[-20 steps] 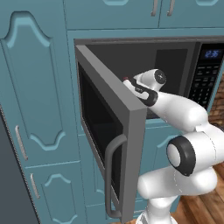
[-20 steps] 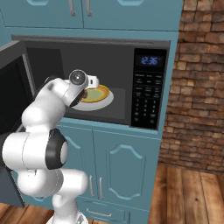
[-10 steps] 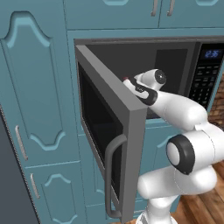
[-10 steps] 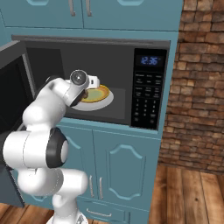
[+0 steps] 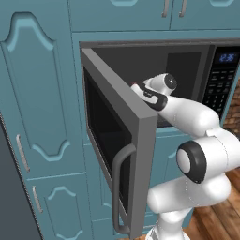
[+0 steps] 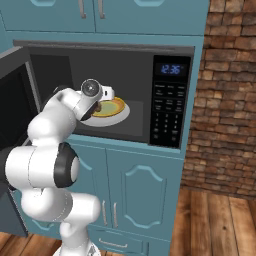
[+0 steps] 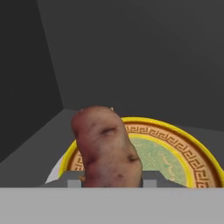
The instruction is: Pick the potato from the counter and place it in the microwave. Then turn on the microwave.
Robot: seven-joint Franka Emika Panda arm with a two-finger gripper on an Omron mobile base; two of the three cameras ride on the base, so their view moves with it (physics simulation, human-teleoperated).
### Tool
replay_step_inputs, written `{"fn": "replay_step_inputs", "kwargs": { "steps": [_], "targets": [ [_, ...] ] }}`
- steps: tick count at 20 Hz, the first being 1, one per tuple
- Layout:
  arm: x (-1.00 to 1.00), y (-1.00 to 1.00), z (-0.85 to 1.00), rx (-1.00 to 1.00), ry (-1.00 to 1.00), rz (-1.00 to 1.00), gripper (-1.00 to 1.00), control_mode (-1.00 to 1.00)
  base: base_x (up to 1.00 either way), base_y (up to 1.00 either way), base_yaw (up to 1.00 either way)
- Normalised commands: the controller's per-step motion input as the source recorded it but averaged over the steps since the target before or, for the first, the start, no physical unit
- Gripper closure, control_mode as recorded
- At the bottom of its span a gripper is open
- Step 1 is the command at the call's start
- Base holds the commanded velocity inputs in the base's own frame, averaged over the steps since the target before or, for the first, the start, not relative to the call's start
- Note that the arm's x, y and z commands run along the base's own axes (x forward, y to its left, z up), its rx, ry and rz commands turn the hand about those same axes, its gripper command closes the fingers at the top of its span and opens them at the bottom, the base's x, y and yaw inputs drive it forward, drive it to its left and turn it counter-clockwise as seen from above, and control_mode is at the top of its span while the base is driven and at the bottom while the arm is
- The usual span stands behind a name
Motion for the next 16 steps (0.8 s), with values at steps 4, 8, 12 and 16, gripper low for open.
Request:
{"fn": "replay_step_inputs", "kwargs": {
  "steps": [4,8,12,16],
  "targets": [
    [0.01,0.00,-0.03,0.00,0.00,0.00,-1.00,-1.00,0.00,0.00,0.00],
    [0.00,0.00,0.00,0.00,0.00,0.00,-1.00,-1.00,0.00,0.00,0.00],
    [0.01,0.00,0.00,0.00,0.00,0.00,-1.00,-1.00,0.00,0.00,0.00],
    [0.00,-0.01,0.00,0.00,0.00,0.00,-1.00,-1.00,0.00,0.00,0.00]
  ]
}}
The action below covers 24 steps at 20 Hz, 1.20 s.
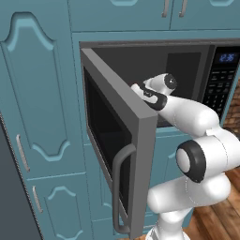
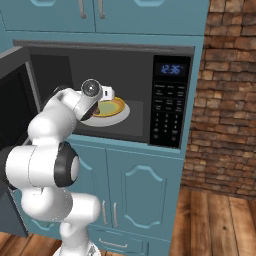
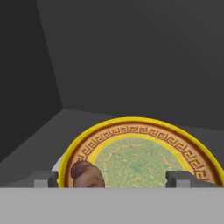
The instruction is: Pick the potato from the counter and place it in the microwave. Then turn on the microwave.
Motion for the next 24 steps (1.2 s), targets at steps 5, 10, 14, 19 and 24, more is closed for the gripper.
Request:
{"fn": "replay_step_inputs", "kwargs": {
  "steps": [5,10,14,19,24],
  "targets": [
    [-0.08,-0.03,0.00,0.00,0.00,-0.01,-1.00,-1.00,0.00,0.00,0.00],
    [-0.14,-0.01,0.00,0.00,0.00,-0.05,-1.00,-1.00,0.00,0.00,0.00],
    [-0.17,-0.05,0.07,0.01,0.00,-0.07,-1.00,-1.00,0.00,0.00,0.00],
    [-0.23,-0.09,0.27,0.04,0.02,-0.07,-1.00,-1.00,0.00,0.00,0.00],
    [-0.33,-0.10,0.23,0.07,0.05,-0.01,-1.00,-1.00,0.00,0.00,0.00]
  ]
}}
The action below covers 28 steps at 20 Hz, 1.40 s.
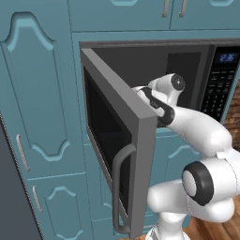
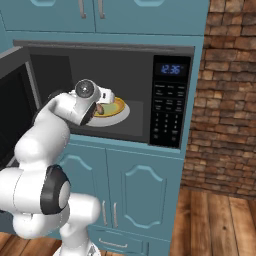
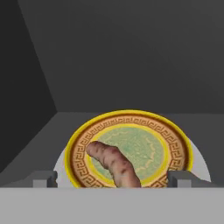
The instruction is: Pick the potato from the counter and place it in the microwave. Then turn on the microwave.
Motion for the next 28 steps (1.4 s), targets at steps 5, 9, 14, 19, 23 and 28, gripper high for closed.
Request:
{"fn": "replay_step_inputs", "kwargs": {
  "steps": [5,9,14,19,23,28],
  "targets": [
    [-0.38,-0.12,0.19,0.06,0.04,0.00,-1.00,-1.00,0.00,0.00,0.00],
    [-0.45,-0.14,0.11,0.06,0.00,0.00,-1.00,-1.00,0.00,0.00,0.00],
    [-0.53,-0.16,0.14,0.10,0.00,0.00,-1.00,-1.00,0.00,0.00,0.00],
    [-0.49,-0.05,0.10,0.03,0.00,-0.04,-1.00,-1.00,0.00,0.00,0.00],
    [-0.50,-0.06,0.18,0.01,0.00,-0.05,-1.00,-1.00,0.00,0.00,0.00],
    [-0.55,-0.13,0.27,0.00,0.00,-0.02,-1.00,-1.00,0.00,0.00,0.00]
  ]
}}
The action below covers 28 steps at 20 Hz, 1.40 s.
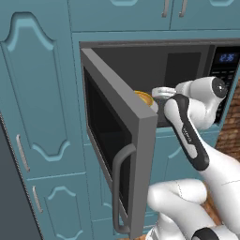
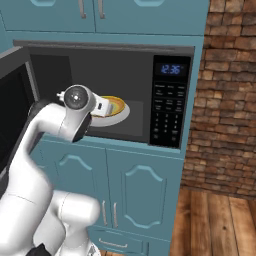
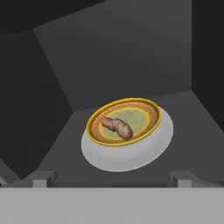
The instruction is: Pick the potato from the counter and place it in the microwave. Then turn on the microwave.
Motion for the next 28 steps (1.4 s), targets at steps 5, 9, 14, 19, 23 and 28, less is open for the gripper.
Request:
{"fn": "replay_step_inputs", "kwargs": {
  "steps": [5,9,14,19,23,28],
  "targets": [
    [-0.57,-0.14,0.26,0.02,0.02,-0.04,-1.00,-1.00,0.00,0.00,0.00],
    [-0.59,-0.13,0.26,0.14,0.10,-0.09,-1.00,-1.00,0.00,0.00,0.00],
    [-0.58,-0.08,0.26,0.05,0.08,-0.03,-1.00,-1.00,0.00,0.00,0.00],
    [-0.56,-0.04,0.22,0.01,0.03,0.00,-1.00,-1.00,0.00,0.00,0.00],
    [-0.54,-0.04,0.17,0.03,0.00,0.00,-1.00,-1.00,0.00,0.00,0.00],
    [-0.47,-0.06,0.15,0.05,0.05,0.00,-1.00,-1.00,0.00,0.00,0.00]
  ]
}}
